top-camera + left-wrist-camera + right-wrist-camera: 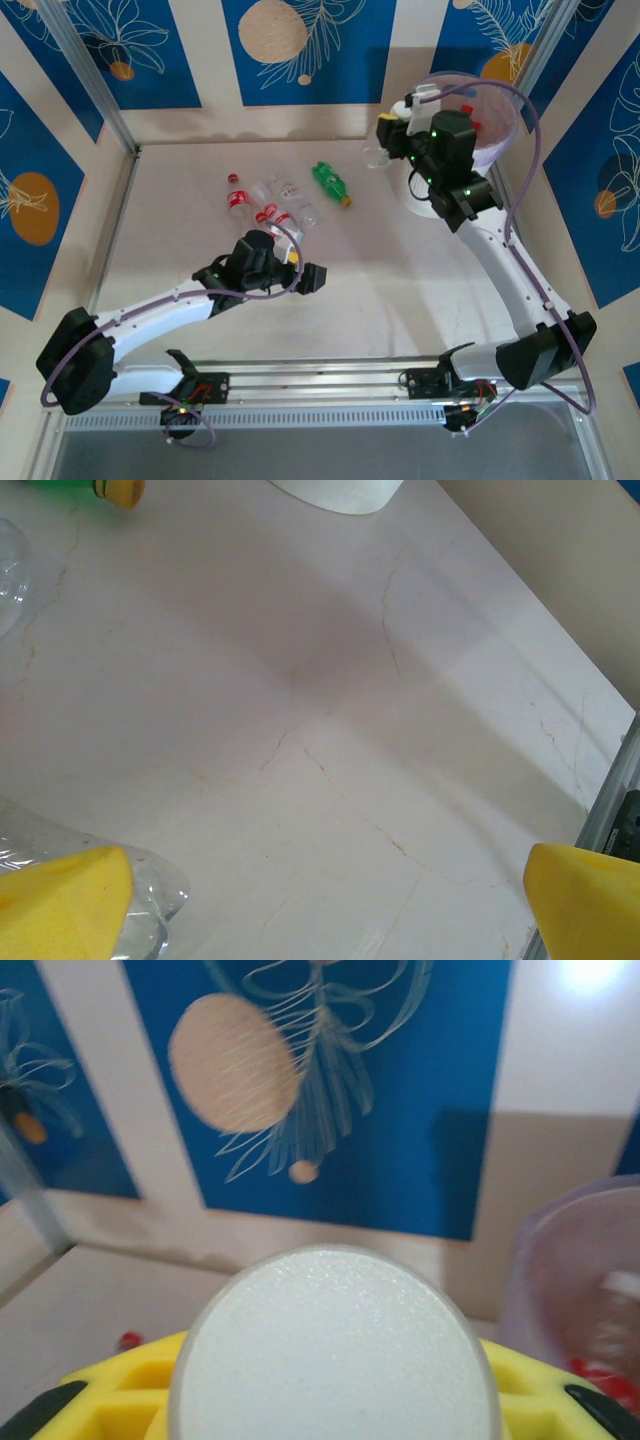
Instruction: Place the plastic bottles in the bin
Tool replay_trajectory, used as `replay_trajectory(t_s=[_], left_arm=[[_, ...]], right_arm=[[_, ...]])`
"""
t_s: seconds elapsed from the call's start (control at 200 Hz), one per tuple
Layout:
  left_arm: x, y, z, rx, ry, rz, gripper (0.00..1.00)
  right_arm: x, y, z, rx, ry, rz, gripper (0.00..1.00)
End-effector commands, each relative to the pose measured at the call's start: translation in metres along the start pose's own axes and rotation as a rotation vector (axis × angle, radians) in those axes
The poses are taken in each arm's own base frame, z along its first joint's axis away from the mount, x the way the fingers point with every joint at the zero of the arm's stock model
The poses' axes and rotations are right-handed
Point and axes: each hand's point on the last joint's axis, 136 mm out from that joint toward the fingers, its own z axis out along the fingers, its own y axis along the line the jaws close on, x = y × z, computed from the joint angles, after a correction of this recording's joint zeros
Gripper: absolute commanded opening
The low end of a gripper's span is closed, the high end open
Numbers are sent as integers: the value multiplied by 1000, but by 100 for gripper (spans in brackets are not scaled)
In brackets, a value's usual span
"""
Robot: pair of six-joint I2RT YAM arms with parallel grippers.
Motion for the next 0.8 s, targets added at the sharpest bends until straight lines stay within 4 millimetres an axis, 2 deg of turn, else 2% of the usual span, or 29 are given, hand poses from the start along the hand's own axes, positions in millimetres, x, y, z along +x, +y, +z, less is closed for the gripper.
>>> replay_trajectory(t_s=[0.0,0.195,0.37,0.54,0.795], left_arm=[[-5,1,4,6,-21,-22,100],[-3,1,3,13,-23,-33,100],[-2,3,2,4,-27,-37,100],[1,10,1,-36,-13,-47,100],[7,15,1,-62,20,-52,100]], right_arm=[[-51,-28,-1,89,-153,-37,16],[-75,-72,7,171,-200,-17,14],[-74,-111,23,254,-178,-10,14],[-56,-143,47,334,-93,-17,14],[-13,-164,82,363,44,-9,14]])
